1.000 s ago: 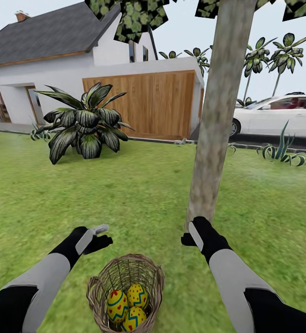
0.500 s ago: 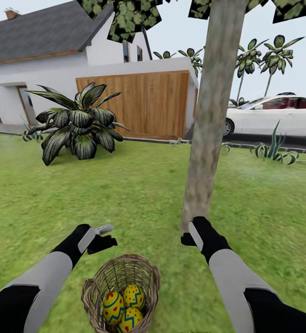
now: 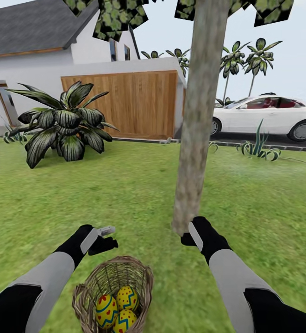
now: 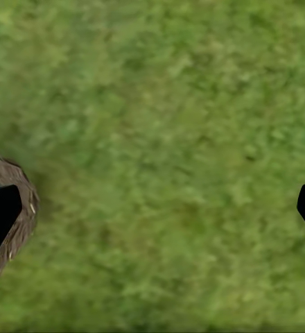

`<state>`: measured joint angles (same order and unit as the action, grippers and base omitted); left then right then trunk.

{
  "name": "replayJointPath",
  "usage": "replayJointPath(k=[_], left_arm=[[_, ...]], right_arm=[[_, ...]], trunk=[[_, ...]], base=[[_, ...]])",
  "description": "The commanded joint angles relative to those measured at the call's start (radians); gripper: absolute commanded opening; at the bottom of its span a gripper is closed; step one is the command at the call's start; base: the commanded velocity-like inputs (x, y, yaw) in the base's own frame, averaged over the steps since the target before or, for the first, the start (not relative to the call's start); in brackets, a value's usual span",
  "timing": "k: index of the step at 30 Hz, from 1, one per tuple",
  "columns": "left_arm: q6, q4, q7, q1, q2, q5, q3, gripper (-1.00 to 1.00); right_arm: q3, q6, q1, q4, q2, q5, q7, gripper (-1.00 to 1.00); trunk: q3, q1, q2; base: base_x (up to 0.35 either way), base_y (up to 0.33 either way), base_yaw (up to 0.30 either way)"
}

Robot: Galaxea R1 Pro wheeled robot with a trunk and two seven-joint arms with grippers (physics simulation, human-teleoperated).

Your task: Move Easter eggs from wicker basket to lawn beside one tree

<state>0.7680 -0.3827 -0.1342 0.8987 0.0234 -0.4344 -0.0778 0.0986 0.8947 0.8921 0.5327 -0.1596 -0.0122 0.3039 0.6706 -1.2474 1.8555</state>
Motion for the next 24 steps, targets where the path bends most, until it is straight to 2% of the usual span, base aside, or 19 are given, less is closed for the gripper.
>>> replayJointPath(k=[1, 11, 20, 24], left_arm=[[0.003, -0.001, -0.008, 0.0, 0.001, -0.01, -0.008, 1.0], [0.002, -0.012, -0.033, 0.0, 0.002, -0.012, -0.006, 1.0], [0.006, -0.013, -0.028, 0.0, 0.008, -0.015, -0.009, 1.0], [0.004, -0.013, -0.034, 0.0, 0.007, -0.012, -0.011, 1.0]], right_arm=[[0.006, 0.003, 0.001, 0.001, -0.001, -0.002, 0.004, 1.0], [0.006, -0.001, 0.001, 0.0, -0.001, -0.003, 0.002, 1.0], [0.006, -0.006, 0.0, -0.001, -0.003, -0.003, 0.001, 1.0], [0.006, -0.008, 0.001, -0.002, -0.003, -0.003, 0.0, 1.0]], trunk=[[0.001, 0.0, 0.001], [0.001, 0.0, 0.001], [0.001, 0.0, 0.001], [0.014, -0.015, 0.029]], base=[[0.0, 0.172, -0.012], [0.0, 0.038, -0.003], [0.0, 0.002, 0.0], [0.0, 0.0, 0.0]])
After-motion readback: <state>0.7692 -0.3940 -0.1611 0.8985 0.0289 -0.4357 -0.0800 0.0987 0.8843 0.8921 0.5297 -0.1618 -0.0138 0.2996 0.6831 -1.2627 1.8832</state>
